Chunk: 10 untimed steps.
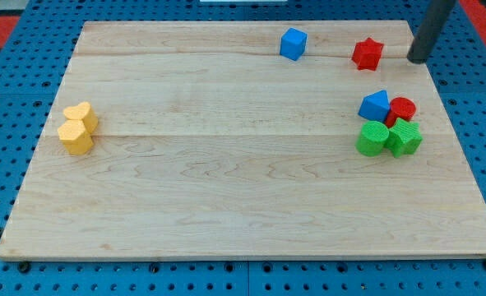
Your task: Move the red star diagonally top left to the green circle
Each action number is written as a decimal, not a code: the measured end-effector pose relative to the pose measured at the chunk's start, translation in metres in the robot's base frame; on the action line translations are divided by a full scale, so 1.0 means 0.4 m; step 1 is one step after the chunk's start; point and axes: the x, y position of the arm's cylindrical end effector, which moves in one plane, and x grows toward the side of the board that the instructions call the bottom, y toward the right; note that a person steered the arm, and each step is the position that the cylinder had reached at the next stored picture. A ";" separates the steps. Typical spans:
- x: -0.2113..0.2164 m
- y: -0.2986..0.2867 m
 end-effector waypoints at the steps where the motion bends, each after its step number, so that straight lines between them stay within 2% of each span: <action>1: -0.042 -0.096; 2: 0.127 -0.255; 3: 0.270 -0.317; 5: 0.107 -0.246; 6: 0.084 -0.310; 7: 0.195 -0.439; 8: 0.314 -0.469; 10: 0.230 -0.518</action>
